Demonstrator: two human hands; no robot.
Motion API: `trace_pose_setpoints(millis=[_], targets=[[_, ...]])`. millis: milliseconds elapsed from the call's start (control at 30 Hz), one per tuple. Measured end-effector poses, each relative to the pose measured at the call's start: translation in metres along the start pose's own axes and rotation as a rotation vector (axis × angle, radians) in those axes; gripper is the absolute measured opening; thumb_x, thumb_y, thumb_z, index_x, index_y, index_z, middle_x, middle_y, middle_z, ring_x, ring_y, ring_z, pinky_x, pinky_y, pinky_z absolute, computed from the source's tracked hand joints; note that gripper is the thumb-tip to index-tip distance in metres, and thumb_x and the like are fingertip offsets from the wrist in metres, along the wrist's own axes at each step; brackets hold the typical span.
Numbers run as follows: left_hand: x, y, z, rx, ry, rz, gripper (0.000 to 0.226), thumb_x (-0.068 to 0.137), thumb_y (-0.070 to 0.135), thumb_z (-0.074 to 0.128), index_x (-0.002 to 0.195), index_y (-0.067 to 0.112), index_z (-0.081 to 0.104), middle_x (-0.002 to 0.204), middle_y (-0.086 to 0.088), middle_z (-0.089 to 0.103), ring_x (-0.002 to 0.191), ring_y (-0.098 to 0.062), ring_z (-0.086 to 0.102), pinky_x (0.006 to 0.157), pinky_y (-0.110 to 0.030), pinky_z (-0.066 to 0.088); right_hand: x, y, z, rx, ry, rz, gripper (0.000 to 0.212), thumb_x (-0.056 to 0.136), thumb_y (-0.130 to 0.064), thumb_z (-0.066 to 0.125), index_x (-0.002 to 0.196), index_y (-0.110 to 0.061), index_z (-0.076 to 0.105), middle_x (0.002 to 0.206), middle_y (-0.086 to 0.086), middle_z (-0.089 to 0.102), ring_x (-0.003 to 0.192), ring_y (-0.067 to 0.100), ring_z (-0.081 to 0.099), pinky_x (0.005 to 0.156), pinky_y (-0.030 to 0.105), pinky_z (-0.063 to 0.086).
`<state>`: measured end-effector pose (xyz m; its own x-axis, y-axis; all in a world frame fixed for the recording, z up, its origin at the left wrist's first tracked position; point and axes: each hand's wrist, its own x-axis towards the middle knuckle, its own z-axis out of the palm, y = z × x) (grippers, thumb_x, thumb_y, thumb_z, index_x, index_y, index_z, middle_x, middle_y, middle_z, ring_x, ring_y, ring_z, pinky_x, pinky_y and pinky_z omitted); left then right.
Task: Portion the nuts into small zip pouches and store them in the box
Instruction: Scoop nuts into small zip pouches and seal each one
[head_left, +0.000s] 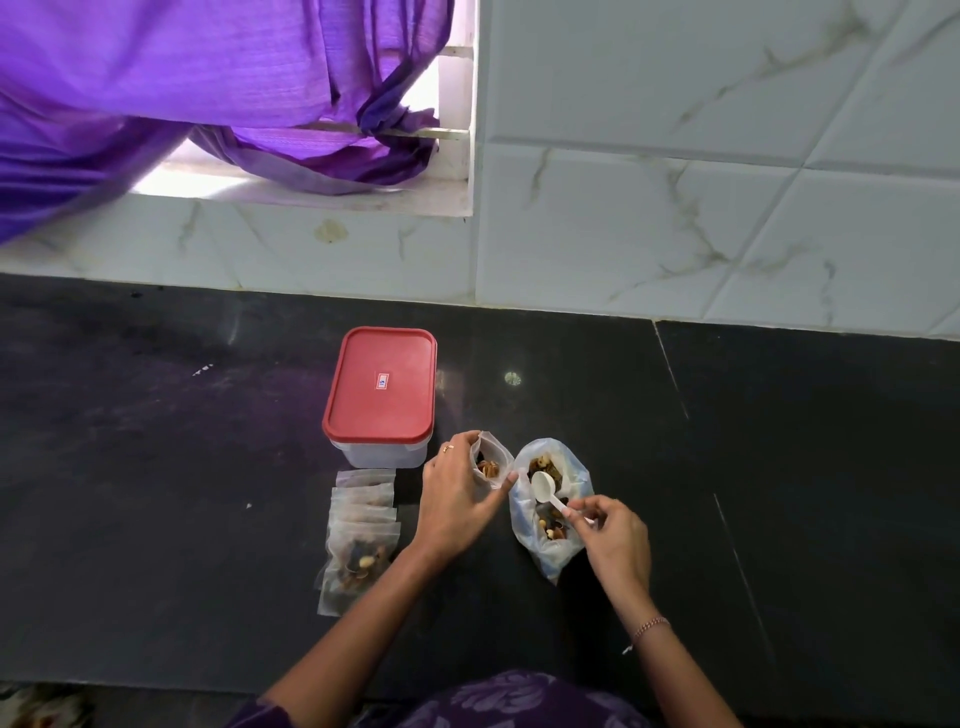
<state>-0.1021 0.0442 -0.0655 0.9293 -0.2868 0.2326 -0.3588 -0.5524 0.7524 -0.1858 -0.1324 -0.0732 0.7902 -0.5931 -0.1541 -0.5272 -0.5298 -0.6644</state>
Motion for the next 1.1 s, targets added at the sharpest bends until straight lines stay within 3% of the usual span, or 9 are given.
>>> trace_pose_setpoints(millis=[100, 267, 367, 467, 633, 767, 900, 1033, 1100], targets=[[-0.003, 0.001, -0.001, -0.022, 0.015, 0.002, 0.055, 0.081, 0.065, 0.054, 0.116, 0.022, 0.048, 0.103, 0.013, 0.057, 0.098, -0.008, 0.055, 0.094, -0.043, 0.045, -0.003, -0.002, -0.005, -0.146, 0.055, -0.134, 0.024, 0.086, -0.046, 0.063, 0.102, -0.029, 0.067, 0.102, -0.009, 0.048, 0.098, 0.009, 0.042, 0.073, 0.027, 0.048], [-0.007, 0.003, -0.001, -0.039, 0.008, -0.001, 0.049, 0.081, 0.059, 0.058, 0.112, 0.022, 0.048, 0.1, 0.012, 0.057, 0.093, -0.008, 0.056, 0.092, -0.043, 0.046, -0.028, -0.058, -0.01, 0.17, 0.02, -0.333, 0.036, 0.079, -0.049, 0.066, 0.107, -0.026, 0.063, 0.101, -0.016, 0.05, 0.102, 0.004, 0.045, 0.079, 0.013, 0.041], [-0.008, 0.004, -0.002, -0.038, 0.012, 0.0, 0.043, 0.083, 0.044, 0.067, 0.112, 0.019, 0.047, 0.101, 0.009, 0.057, 0.091, -0.007, 0.052, 0.095, -0.042, 0.042, -0.038, -0.084, 0.0, 0.149, -0.074, -0.393, 0.046, 0.074, -0.047, 0.074, 0.111, -0.025, 0.058, 0.103, -0.015, 0.051, 0.101, 0.001, 0.047, 0.081, 0.015, 0.044], [-0.009, 0.004, -0.009, -0.007, -0.011, -0.001, 0.039, 0.083, 0.035, 0.065, 0.112, 0.017, 0.046, 0.103, 0.006, 0.056, 0.093, -0.009, 0.051, 0.098, -0.042, 0.039, -0.035, -0.092, 0.005, 0.07, -0.055, -0.406, 0.034, 0.076, -0.04, 0.076, 0.101, -0.021, 0.063, 0.097, -0.011, 0.054, 0.093, 0.004, 0.052, 0.079, 0.02, 0.047], [-0.012, 0.0, -0.022, 0.032, -0.084, 0.029, 0.057, 0.077, 0.065, 0.058, 0.107, 0.02, 0.042, 0.097, 0.008, 0.055, 0.091, -0.009, 0.055, 0.089, -0.036, 0.04, -0.026, -0.095, 0.002, 0.054, -0.012, -0.455, 0.009, 0.085, -0.017, 0.068, 0.093, -0.015, 0.074, 0.086, -0.011, 0.055, 0.084, 0.006, 0.054, 0.069, 0.008, 0.038], [-0.012, -0.002, -0.042, -0.248, -0.125, -0.033, 0.053, 0.074, 0.063, 0.067, 0.106, 0.025, 0.051, 0.097, 0.01, 0.063, 0.091, -0.007, 0.062, 0.082, -0.035, 0.051, -0.018, -0.097, -0.008, 0.05, -0.106, -0.449, 0.013, 0.088, -0.014, 0.065, 0.097, -0.012, 0.074, 0.085, -0.013, 0.056, 0.075, 0.0, 0.054, 0.063, 0.004, 0.037], [-0.01, -0.005, -0.059, -0.421, -0.158, -0.068, 0.027, 0.084, 0.042, 0.069, 0.098, 0.019, 0.068, 0.094, 0.006, 0.069, 0.091, -0.009, 0.065, 0.08, -0.029, 0.051, -0.023, -0.102, -0.013, 0.046, -0.192, -0.538, 0.016, 0.083, -0.013, 0.072, 0.097, -0.019, 0.075, 0.074, -0.02, 0.056, 0.071, -0.003, 0.058, 0.064, 0.005, 0.04], [-0.012, -0.009, -0.064, -0.571, -0.121, -0.186, 0.022, 0.082, 0.027, 0.076, 0.084, 0.005, 0.071, 0.078, -0.014, 0.07, 0.072, -0.021, 0.065, 0.069, -0.042, 0.051, -0.032, -0.106, -0.008, 0.285, -0.18, -0.488, 0.023, 0.079, -0.009, 0.075, 0.096, -0.024, 0.072, 0.07, -0.011, 0.067, 0.075, -0.003, 0.063, 0.067, 0.01, 0.046], [-0.013, -0.011, -0.064, -0.594, -0.069, -0.213, 0.02, 0.081, 0.024, 0.077, 0.083, 0.005, 0.072, 0.077, -0.015, 0.071, 0.071, -0.02, 0.064, 0.069, -0.043, 0.051, -0.036, -0.105, 0.001, 0.438, -0.164, -0.404, 0.02, 0.082, -0.018, 0.073, 0.099, -0.027, 0.069, 0.075, -0.007, 0.068, 0.079, 0.003, 0.065, 0.072, 0.021, 0.052]])
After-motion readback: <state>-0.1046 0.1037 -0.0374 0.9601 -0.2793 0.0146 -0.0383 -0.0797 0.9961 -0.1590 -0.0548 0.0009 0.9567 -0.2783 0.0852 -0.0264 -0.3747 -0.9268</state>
